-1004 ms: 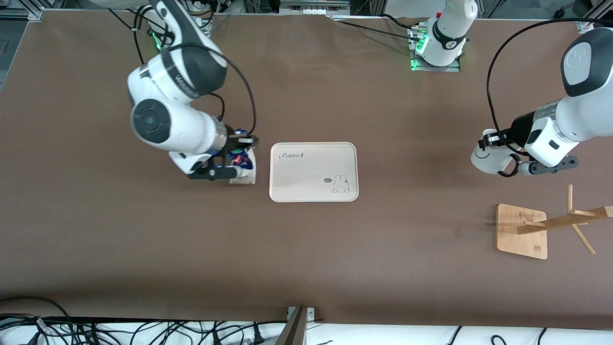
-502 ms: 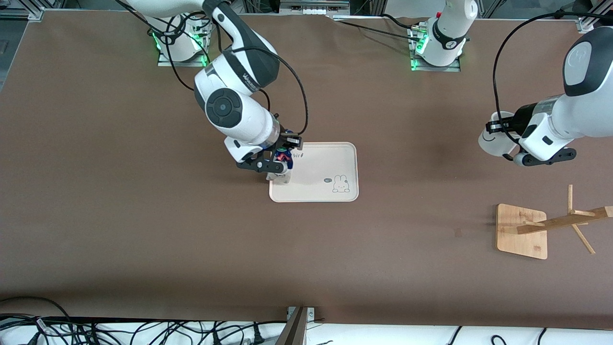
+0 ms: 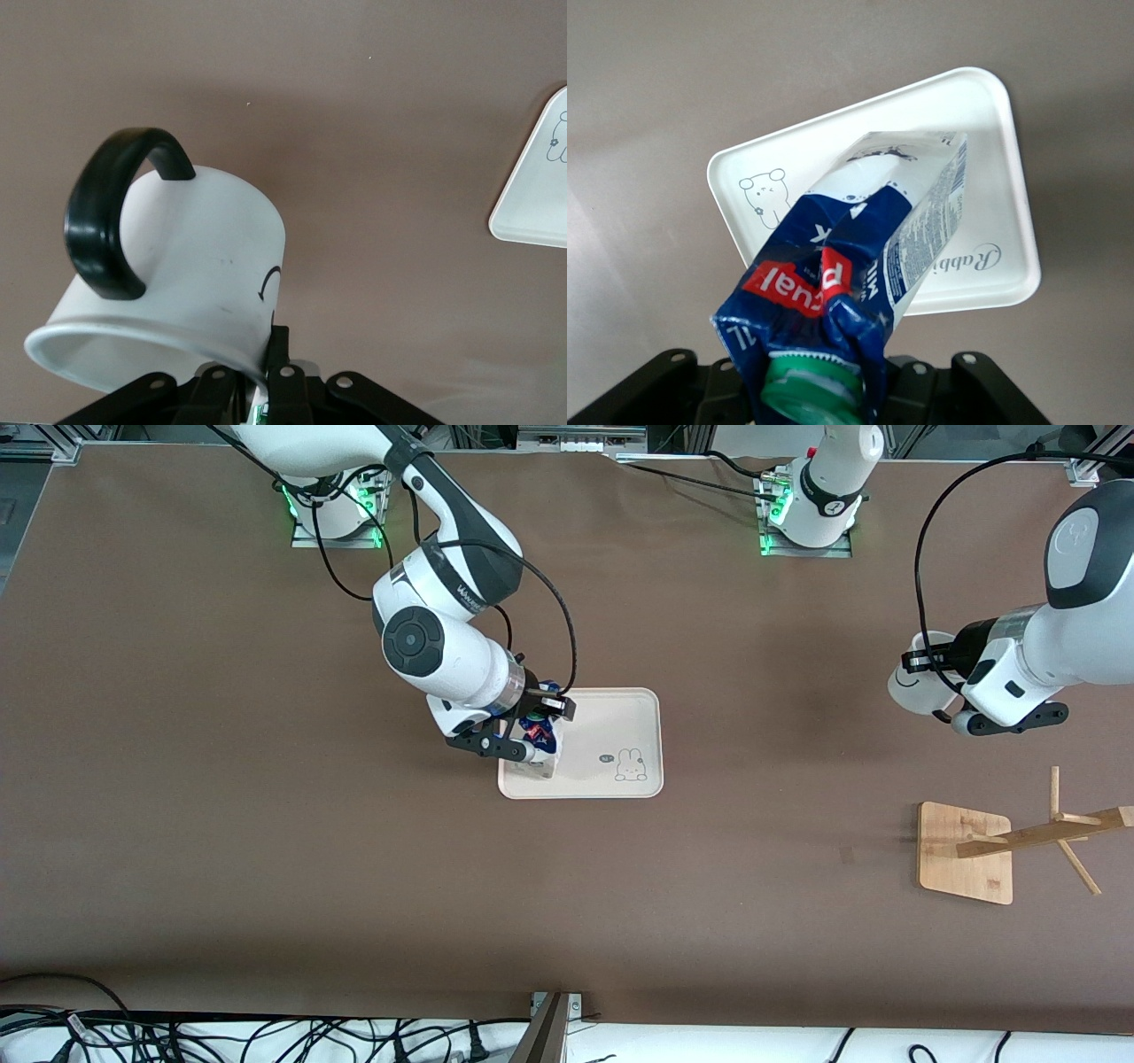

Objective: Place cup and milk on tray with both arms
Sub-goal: 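Carry the milk carton onto the tray with the right gripper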

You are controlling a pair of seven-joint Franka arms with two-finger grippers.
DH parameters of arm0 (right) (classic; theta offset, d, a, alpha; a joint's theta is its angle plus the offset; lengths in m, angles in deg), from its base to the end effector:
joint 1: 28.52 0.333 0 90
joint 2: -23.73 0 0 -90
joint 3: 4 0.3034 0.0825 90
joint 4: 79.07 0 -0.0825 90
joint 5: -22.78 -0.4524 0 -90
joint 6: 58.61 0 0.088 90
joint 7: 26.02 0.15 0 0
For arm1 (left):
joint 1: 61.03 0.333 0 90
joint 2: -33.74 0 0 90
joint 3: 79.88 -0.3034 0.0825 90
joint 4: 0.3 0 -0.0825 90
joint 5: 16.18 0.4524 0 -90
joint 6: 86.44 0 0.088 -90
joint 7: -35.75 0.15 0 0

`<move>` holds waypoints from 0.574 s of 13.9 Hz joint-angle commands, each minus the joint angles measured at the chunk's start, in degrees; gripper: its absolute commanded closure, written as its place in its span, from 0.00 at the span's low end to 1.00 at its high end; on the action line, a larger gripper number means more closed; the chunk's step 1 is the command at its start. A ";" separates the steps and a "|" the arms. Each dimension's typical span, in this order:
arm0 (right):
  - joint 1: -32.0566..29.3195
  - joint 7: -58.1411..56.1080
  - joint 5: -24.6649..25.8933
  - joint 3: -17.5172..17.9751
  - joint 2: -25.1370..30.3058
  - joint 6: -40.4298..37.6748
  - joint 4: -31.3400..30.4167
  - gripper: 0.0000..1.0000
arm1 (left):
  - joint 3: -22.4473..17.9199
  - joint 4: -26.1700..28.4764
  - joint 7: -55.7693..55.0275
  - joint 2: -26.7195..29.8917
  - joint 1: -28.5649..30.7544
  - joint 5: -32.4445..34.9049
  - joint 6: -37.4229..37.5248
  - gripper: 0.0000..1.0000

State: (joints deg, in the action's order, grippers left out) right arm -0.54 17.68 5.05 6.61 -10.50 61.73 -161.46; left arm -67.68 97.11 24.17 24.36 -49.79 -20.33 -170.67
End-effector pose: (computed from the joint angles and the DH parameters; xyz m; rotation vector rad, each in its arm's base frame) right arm 0.6058 0.4926 0.2774 -2.7740 0.3811 0.2740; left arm 0.6112 -0.0178 0.3979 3.0036 0.2836 -0.6107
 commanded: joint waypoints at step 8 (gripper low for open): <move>0.15 -14.17 -0.55 -0.42 -1.46 -7.40 -0.23 0.93 | 0.28 -4.24 0.15 -2.48 -0.16 1.51 1.88 1.00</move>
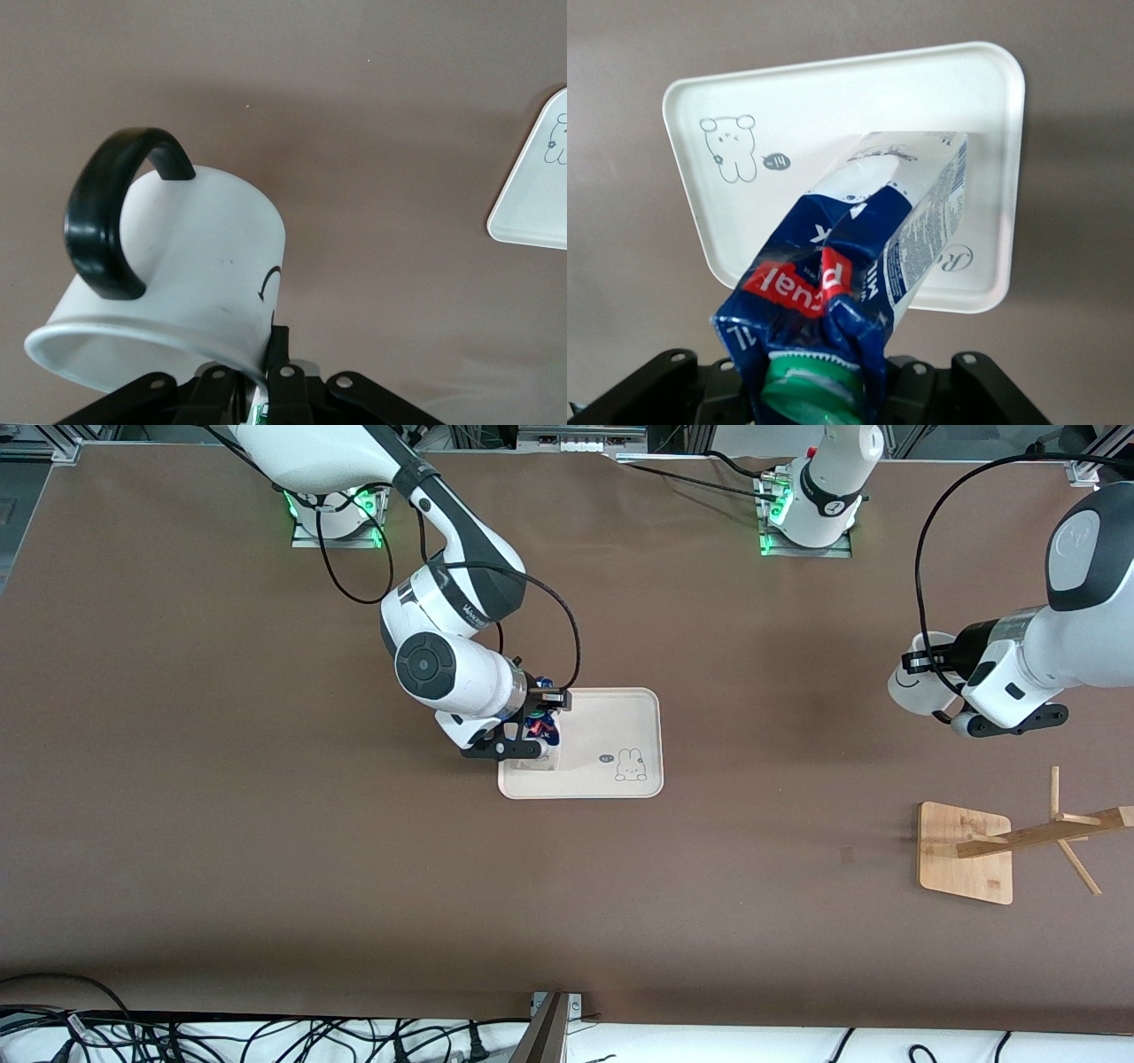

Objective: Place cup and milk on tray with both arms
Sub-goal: 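Carry the milk carton onto the tray with the right gripper, then release the carton and withdraw the right gripper while the left gripper carries the mug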

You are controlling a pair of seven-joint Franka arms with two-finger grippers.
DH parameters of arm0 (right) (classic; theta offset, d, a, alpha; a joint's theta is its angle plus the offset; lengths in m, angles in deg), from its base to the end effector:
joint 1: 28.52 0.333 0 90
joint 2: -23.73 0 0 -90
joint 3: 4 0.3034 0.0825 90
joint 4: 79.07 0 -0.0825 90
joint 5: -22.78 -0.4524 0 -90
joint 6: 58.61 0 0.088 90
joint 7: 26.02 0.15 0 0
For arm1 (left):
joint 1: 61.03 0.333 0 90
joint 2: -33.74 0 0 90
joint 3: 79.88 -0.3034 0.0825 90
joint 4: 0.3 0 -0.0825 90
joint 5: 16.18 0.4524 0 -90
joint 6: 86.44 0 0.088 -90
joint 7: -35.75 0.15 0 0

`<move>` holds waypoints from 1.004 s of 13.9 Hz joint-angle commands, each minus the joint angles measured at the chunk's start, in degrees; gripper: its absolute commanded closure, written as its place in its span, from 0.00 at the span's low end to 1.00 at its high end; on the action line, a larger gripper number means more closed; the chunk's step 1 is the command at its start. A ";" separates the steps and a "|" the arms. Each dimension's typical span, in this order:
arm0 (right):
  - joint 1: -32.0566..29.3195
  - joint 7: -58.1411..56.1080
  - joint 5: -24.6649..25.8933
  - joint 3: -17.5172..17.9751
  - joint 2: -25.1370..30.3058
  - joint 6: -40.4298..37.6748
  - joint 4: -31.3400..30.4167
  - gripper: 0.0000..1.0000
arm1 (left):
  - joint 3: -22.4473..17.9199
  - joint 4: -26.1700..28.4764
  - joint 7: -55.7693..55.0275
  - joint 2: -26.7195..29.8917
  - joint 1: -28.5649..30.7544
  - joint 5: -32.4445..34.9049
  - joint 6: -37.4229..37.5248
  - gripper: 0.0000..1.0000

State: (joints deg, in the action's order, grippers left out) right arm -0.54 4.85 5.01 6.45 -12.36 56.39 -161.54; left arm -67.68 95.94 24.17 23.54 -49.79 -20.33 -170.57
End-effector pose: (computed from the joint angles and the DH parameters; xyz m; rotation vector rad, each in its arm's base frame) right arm 0.5906 0.4858 0.2445 -2.8310 0.0569 0.3783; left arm 0.6163 -0.0173 0.3991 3.0015 0.2829 -0.6035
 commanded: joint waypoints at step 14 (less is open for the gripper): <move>-0.21 -1.52 -0.33 -1.31 2.94 -2.41 0.38 0.00 | 0.28 -3.25 -0.81 -1.66 -1.12 1.33 1.87 1.00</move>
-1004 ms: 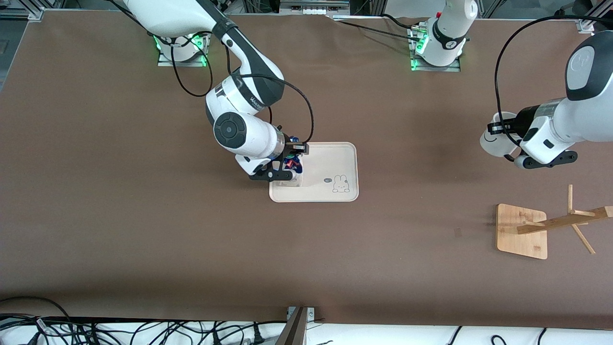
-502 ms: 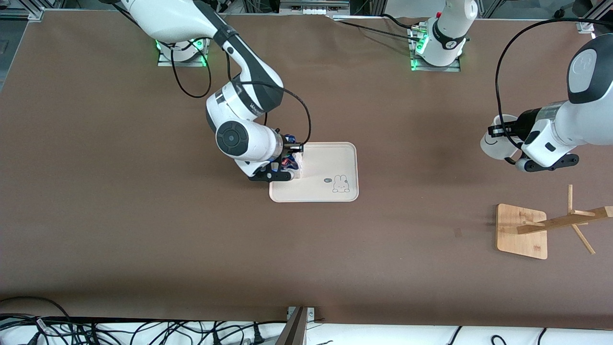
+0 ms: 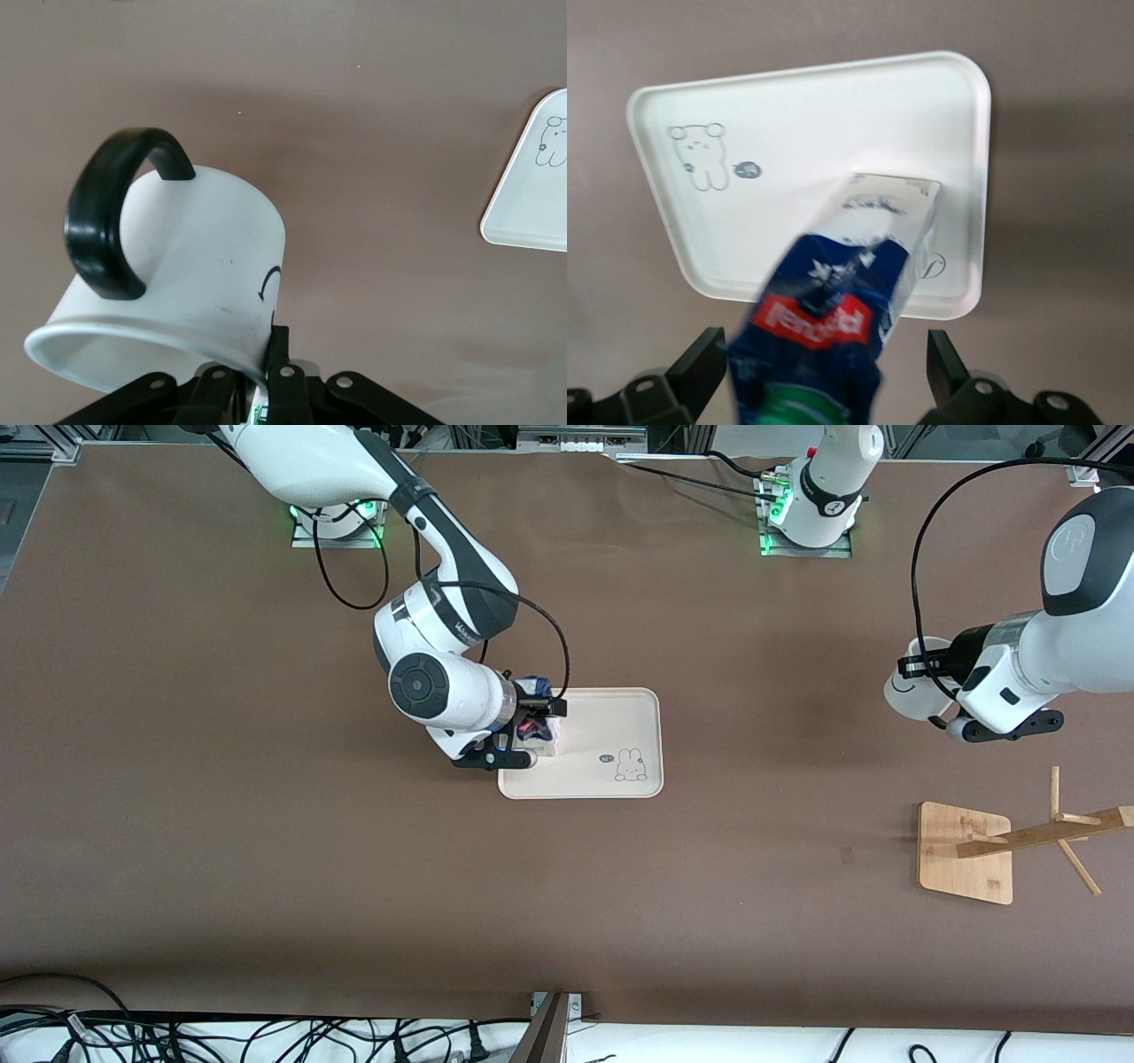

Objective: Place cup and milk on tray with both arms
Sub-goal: 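Release the carton and withdraw the right gripper while the left gripper carries the mug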

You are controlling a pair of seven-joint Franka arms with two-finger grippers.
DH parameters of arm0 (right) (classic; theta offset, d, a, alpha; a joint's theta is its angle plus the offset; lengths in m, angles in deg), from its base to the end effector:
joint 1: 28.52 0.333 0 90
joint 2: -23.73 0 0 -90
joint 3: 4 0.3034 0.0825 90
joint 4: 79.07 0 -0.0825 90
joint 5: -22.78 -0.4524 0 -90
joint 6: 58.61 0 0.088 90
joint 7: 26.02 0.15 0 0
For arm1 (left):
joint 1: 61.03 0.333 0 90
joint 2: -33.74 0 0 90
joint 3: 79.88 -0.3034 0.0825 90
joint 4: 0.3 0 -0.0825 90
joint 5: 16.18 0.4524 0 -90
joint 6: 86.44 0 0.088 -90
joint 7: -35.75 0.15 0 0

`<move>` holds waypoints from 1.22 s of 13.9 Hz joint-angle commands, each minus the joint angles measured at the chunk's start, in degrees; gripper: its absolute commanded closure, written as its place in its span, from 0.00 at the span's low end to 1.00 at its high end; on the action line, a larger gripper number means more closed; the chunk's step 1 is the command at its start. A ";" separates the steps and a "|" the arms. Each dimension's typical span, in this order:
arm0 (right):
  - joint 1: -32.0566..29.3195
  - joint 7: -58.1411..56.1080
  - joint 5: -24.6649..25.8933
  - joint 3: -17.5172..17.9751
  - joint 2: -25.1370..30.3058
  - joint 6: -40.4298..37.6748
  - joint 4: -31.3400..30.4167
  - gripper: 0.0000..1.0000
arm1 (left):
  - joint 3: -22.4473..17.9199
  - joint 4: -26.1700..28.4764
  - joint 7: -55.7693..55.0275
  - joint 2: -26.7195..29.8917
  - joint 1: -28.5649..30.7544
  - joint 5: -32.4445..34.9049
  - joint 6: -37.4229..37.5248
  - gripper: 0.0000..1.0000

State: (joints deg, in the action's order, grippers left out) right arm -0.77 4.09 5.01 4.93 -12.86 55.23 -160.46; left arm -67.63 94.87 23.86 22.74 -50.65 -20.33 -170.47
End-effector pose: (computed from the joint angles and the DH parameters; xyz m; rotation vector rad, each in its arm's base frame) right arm 0.6046 0.4705 0.2441 -2.8424 0.0699 0.3751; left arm 0.6207 -0.0267 0.3997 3.0043 0.2670 -0.6003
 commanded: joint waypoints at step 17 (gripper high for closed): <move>-0.51 -7.33 7.48 -18.94 17.25 -27.62 15.12 0.00 | 0.15 -21.67 -29.48 -25.18 -25.21 -13.43 -3.31 1.00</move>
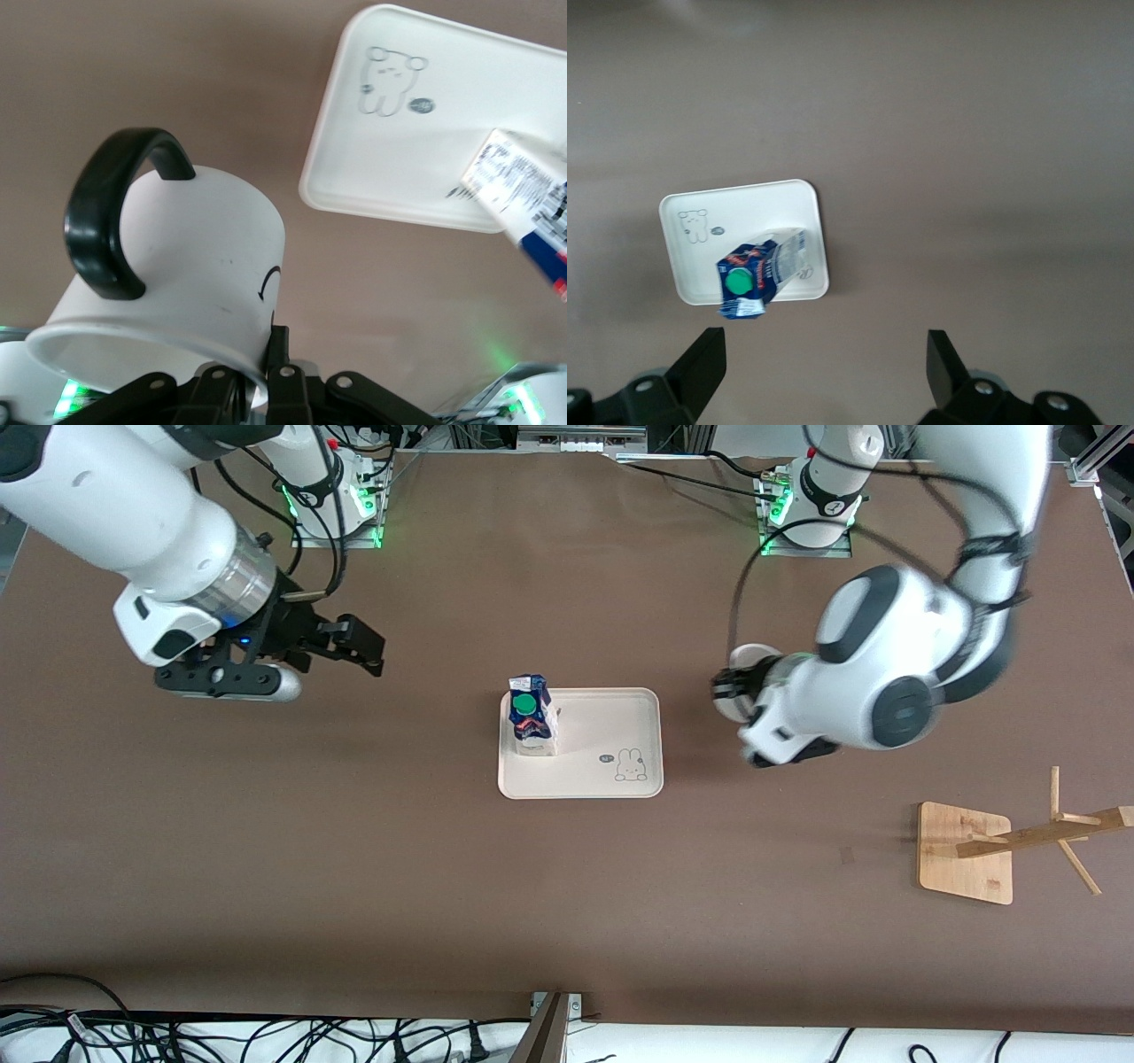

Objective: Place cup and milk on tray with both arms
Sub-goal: 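Release the carton and withdraw the right gripper while the left gripper carries the mug, then lower the white mug onto the tray beside the carton with the left gripper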

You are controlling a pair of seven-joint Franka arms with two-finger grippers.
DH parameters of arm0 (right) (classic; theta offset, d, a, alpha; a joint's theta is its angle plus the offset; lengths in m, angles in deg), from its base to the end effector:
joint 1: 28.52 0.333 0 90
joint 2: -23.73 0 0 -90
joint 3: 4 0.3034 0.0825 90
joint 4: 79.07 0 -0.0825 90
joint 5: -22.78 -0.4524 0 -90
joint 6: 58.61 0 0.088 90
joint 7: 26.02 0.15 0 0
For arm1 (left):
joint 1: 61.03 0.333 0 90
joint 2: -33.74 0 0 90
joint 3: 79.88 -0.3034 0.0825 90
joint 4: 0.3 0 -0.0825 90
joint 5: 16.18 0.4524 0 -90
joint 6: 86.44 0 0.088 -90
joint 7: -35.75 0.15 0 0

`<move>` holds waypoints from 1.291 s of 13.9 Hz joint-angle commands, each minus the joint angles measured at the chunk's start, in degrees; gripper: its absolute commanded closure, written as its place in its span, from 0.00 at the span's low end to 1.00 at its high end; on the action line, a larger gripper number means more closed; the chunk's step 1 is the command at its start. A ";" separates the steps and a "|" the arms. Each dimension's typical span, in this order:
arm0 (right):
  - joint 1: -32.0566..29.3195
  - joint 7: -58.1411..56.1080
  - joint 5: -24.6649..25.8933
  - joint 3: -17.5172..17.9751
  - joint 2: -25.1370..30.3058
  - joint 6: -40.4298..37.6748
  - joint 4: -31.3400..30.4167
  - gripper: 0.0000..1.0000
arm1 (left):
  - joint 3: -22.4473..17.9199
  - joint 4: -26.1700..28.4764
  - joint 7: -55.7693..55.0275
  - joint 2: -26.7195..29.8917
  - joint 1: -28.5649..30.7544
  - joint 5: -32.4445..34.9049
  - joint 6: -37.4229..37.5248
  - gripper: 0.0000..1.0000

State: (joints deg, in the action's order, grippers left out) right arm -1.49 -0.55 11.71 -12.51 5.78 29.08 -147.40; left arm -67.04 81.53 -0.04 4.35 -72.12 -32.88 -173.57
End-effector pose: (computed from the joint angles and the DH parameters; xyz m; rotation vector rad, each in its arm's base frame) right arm 0.6575 0.2678 0.5637 -2.9905 0.1542 0.0453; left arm 0.6244 -0.3066 0.3157 2.8573 0.3717 -0.8168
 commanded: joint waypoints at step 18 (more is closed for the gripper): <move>-15.87 -22.58 12.30 -2.66 -1.22 -4.99 -2.57 0.00 | -0.53 -9.23 -15.81 -21.50 -13.08 -2.73 -17.81 0.54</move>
State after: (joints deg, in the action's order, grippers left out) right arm -16.64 -23.96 22.92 -16.62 1.87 24.51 -146.63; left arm -66.97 73.78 -15.65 -15.71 -84.45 -34.79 -191.51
